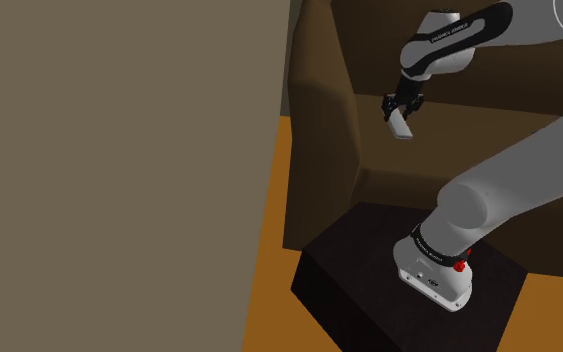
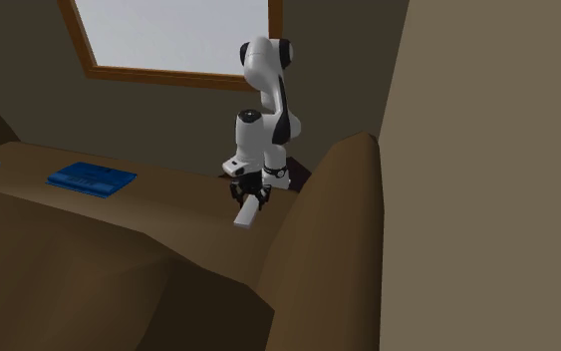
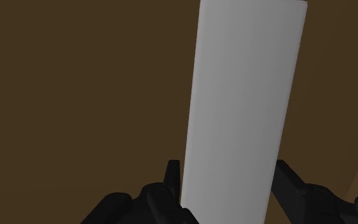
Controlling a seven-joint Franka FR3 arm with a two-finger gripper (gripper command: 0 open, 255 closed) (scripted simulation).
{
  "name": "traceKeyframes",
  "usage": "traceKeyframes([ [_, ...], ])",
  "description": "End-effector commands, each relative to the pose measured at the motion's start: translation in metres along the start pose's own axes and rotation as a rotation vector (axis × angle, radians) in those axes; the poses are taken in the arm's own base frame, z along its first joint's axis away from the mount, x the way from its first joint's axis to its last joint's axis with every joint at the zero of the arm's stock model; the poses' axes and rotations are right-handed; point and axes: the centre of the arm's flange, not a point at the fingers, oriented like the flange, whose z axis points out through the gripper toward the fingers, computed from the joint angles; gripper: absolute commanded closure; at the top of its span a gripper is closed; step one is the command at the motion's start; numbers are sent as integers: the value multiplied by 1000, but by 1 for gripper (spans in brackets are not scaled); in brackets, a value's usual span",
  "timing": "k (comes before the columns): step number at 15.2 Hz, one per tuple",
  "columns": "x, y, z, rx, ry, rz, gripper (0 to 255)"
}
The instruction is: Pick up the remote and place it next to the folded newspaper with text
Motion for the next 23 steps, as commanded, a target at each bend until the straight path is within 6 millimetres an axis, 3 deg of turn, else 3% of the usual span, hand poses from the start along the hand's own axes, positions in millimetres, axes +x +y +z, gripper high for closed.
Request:
traceKeyframes([
  [1,0,0,-10,0,0,0,255],
  [14,1,3,-79,0,0,0,255],
  [23,2,122,-77,0,0,0,255],
])
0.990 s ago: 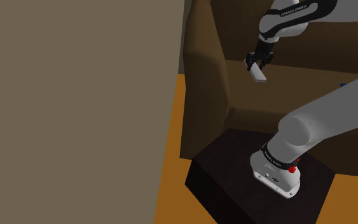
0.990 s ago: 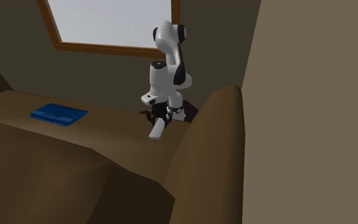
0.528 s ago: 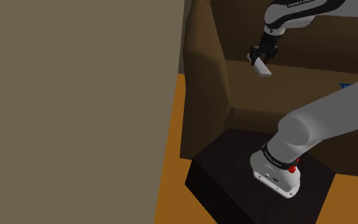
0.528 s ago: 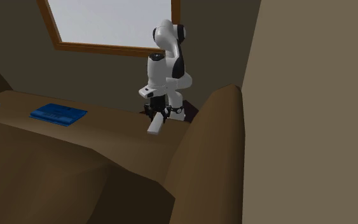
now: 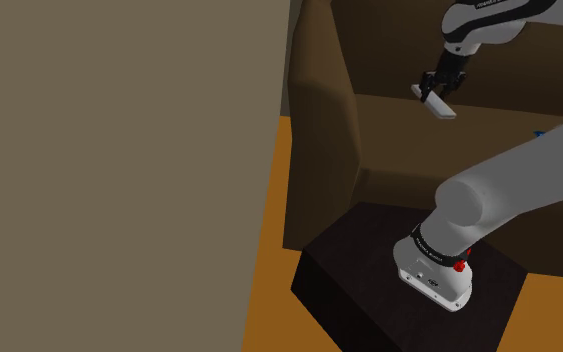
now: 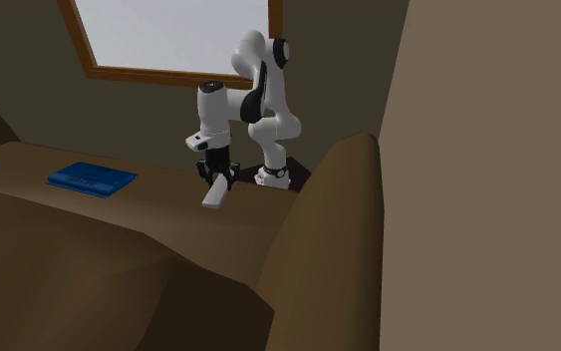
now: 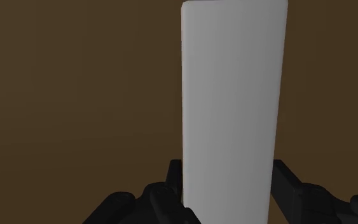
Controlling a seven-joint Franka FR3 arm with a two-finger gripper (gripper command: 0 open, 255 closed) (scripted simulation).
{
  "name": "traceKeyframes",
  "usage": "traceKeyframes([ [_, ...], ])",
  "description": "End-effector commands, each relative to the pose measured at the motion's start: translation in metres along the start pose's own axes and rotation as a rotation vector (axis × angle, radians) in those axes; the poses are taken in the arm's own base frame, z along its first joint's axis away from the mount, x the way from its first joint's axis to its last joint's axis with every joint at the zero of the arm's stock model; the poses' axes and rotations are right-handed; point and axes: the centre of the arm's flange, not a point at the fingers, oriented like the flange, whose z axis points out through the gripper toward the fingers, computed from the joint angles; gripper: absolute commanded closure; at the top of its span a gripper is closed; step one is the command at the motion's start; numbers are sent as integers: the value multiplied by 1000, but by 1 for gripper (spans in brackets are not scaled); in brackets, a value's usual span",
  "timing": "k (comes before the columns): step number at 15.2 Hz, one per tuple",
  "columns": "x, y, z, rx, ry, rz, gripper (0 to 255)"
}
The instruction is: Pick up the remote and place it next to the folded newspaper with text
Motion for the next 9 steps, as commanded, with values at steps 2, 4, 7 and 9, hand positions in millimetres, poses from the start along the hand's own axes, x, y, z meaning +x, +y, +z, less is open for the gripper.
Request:
traceKeyframes([
  [2,-1,41,-1,-1,0,-1,255],
  [4,-1,68,-1,-1,0,-1,255],
  [7,-1,107,0,-1,0,-1,255],
  [9,-1,134,0,-1,0,-1,255],
])
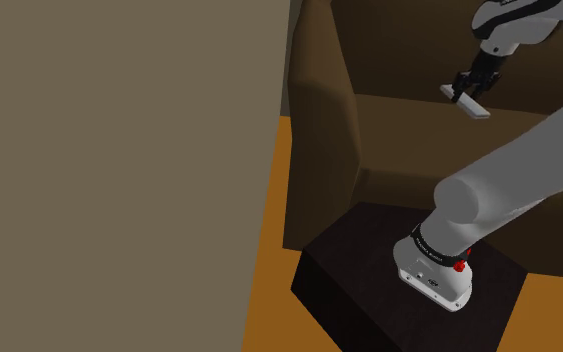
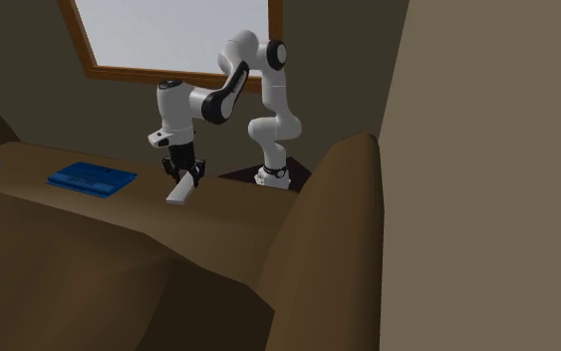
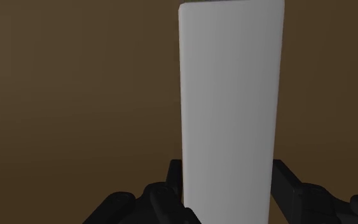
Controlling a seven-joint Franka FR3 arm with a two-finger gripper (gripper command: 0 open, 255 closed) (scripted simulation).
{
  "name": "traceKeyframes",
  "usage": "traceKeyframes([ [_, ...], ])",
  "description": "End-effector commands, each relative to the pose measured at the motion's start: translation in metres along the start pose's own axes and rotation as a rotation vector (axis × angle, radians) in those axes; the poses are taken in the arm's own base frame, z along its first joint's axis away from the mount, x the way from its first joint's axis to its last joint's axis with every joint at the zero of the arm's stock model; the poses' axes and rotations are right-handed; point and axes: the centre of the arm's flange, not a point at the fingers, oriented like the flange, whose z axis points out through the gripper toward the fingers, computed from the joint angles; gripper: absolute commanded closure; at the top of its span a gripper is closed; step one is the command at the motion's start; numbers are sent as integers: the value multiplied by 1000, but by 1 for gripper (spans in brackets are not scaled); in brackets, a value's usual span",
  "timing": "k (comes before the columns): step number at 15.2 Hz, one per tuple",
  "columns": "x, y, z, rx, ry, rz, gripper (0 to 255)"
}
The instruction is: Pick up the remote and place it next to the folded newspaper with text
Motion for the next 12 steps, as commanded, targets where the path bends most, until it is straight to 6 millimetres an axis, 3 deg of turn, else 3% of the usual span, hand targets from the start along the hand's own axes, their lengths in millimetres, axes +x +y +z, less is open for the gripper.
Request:
traceKeyframes([
  [1,0,27,-1,-1,0,-2,255],
  [12,1,172,1,-1,0,-2,255],
])
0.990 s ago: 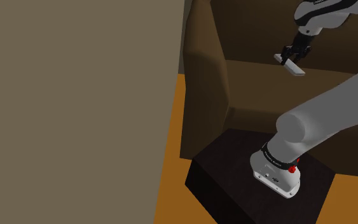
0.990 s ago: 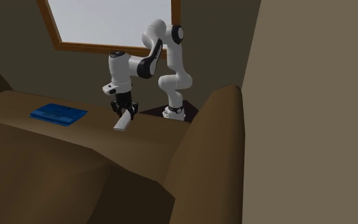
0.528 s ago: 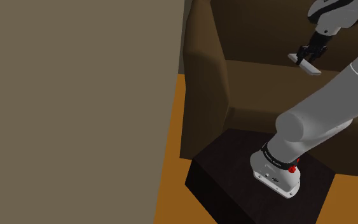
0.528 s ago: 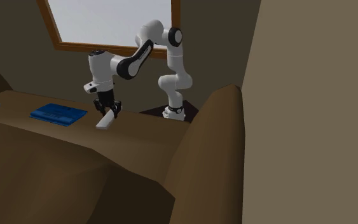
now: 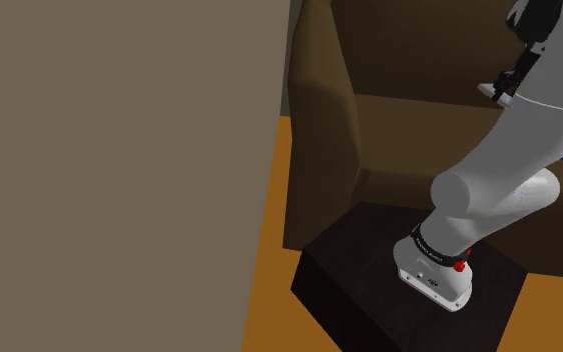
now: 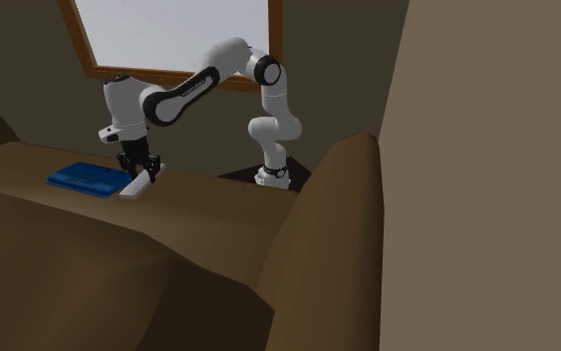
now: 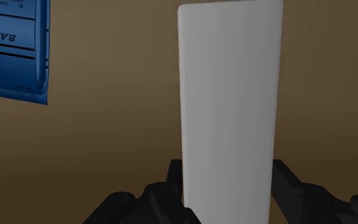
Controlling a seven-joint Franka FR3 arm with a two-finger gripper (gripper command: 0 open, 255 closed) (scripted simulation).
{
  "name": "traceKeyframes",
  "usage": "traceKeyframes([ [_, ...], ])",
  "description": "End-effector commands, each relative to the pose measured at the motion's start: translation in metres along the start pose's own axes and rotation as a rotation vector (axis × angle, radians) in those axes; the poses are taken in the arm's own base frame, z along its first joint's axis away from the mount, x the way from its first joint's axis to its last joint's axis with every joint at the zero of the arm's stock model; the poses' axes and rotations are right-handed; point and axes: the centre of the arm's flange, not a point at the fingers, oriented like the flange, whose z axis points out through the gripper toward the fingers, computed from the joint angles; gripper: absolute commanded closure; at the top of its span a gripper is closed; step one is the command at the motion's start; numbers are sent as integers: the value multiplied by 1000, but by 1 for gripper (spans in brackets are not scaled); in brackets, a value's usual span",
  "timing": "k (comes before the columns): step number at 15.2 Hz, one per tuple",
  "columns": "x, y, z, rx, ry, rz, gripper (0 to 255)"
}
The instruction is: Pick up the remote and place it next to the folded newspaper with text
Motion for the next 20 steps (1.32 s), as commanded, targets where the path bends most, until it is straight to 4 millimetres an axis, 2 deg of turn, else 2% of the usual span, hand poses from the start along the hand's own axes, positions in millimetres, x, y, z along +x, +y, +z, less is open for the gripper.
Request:
traceKeyframes([
  [1,-1,27,2,1,2,-3,255],
  [13,0,185,4,1,2,-3,255],
  [14,0,193,4,1,2,-3,255],
  [20,-1,192,36,1,2,-3,255],
])
